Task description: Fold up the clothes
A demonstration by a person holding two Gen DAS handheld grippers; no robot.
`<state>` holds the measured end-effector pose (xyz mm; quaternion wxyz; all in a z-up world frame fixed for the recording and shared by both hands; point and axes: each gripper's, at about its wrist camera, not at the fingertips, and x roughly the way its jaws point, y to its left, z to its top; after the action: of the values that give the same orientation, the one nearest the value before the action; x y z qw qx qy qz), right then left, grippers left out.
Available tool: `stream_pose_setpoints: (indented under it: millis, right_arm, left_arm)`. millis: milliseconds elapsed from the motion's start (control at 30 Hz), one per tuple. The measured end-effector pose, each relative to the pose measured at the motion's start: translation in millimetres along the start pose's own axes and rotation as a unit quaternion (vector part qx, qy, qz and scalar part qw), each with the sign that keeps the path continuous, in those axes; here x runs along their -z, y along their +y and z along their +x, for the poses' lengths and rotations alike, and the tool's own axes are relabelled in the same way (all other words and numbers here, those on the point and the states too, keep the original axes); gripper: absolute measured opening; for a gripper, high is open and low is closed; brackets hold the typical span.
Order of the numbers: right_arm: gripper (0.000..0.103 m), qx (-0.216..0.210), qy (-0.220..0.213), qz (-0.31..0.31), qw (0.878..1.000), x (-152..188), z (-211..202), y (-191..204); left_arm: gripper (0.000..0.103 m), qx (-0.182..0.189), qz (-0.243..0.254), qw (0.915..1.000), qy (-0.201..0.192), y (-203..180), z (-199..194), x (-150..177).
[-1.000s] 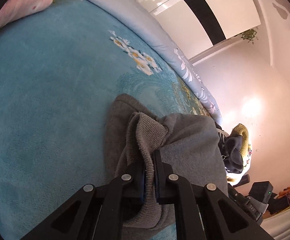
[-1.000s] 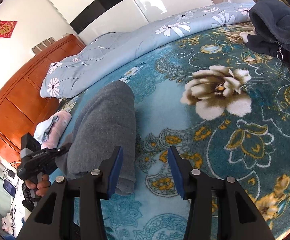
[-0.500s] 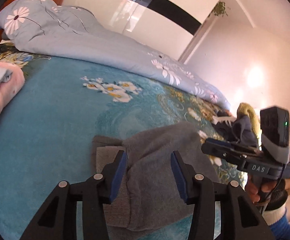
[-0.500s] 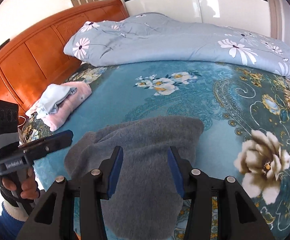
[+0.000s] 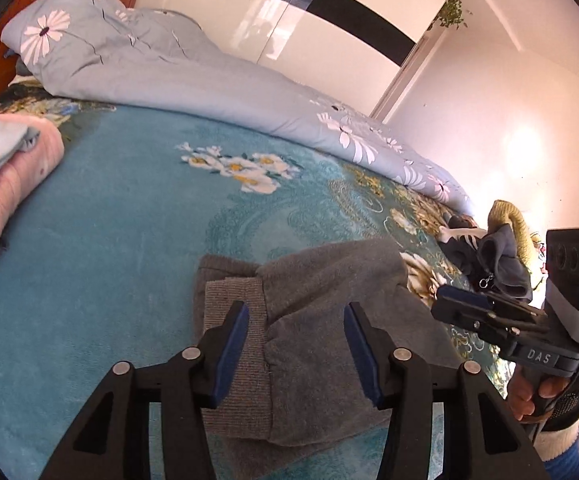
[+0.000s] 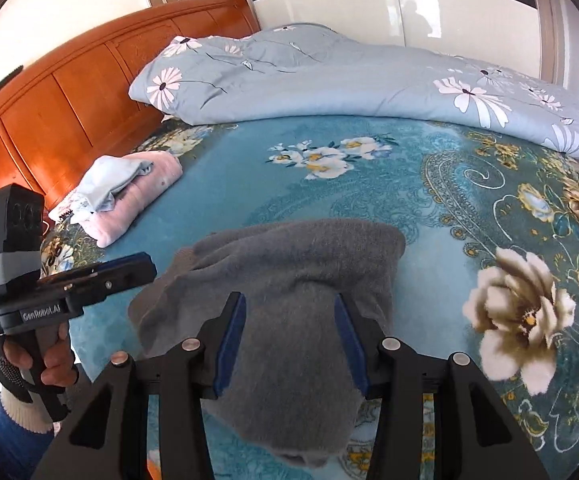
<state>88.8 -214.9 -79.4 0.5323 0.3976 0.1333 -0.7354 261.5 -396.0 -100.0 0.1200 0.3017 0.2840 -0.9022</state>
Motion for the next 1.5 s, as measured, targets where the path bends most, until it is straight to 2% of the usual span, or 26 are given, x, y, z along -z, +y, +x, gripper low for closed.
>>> stream_pose_setpoints:
  millis: [100, 200, 300, 467, 533, 567, 600, 667, 833, 933, 1033, 1100, 1167, 1267, 1400, 1467, 1500]
  right_arm:
    - [0.048, 0.003, 0.009, -0.001, 1.000, 23, -4, 3]
    - [0.048, 0.018, 0.022, 0.005, 1.000, 45, 5, -2]
    - [0.048, 0.011, 0.029, 0.032, 0.999, 56, 14, -12]
    - [0.048, 0.005, 0.021, 0.034, 0.999, 54, 8, -12]
    - [0.049, -0.011, 0.004, 0.044, 0.999, 53, -2, -17]
    - [0.055, -0.023, -0.007, 0.052, 0.998, 52, -8, -20]
    - [0.068, -0.036, -0.018, 0.066, 0.997, 51, -12, -26]
    - [0.080, -0.067, -0.032, 0.121, 0.990, 52, -13, -47]
    - [0.088, -0.165, -0.005, 0.251, 0.954, 65, 19, -90]
    - [0.088, -0.195, 0.013, 0.279, 0.940, 67, 39, -99]
    - [0.090, -0.227, 0.021, 0.289, 0.930, 64, 54, -101]
    - [0.090, -0.238, 0.022, 0.291, 0.927, 59, 61, -102]
    - [0.090, -0.245, 0.018, 0.286, 0.926, 53, 64, -101]
    - [0.090, -0.250, 0.024, 0.285, 0.925, 47, 70, -102]
    - [0.090, -0.252, 0.024, 0.285, 0.924, 50, 68, -106]
    - [0.089, -0.243, 0.023, 0.287, 0.926, 51, 66, -105]
    - [0.085, -0.237, 0.022, 0.289, 0.927, 52, 64, -104]
  left_arm:
    - [0.058, -0.010, 0.011, 0.9999, 0.003, -3, 0, 8]
    - [0.058, -0.023, 0.002, 0.9989, 0.040, 6, 19, 26]
    - [0.058, -0.038, -0.006, 0.9971, 0.066, 14, 38, 42]
    - [0.058, -0.042, 0.000, 0.9974, 0.058, 12, 32, 40]
    - [0.060, -0.033, -0.001, 0.9986, 0.041, 14, 20, 34]
    - [0.065, -0.028, -0.007, 0.9990, 0.033, 18, 15, 31]
    - [0.075, -0.023, -0.015, 0.9993, 0.027, 22, 12, 28]
    - [0.081, -0.013, -0.041, 0.9989, 0.020, 35, 12, 25]
    - [0.089, 0.028, -0.114, 0.9913, 0.060, 62, 36, 32]
    - [0.090, 0.034, -0.138, 0.9867, 0.079, 71, 50, 38]
    - [0.092, 0.064, -0.152, 0.9833, 0.078, 74, 53, 37]
    - [0.092, 0.095, -0.164, 0.9779, 0.088, 73, 59, 36]
    - [0.093, 0.106, -0.168, 0.9756, 0.093, 70, 65, 35]
    - [0.093, 0.101, -0.162, 0.9775, 0.091, 65, 68, 33]
    - [0.091, 0.111, -0.179, 0.9742, 0.081, 70, 65, 34]
    - [0.088, 0.106, -0.182, 0.9746, 0.078, 71, 65, 34]
    - [0.083, 0.101, -0.184, 0.9747, 0.076, 71, 65, 35]
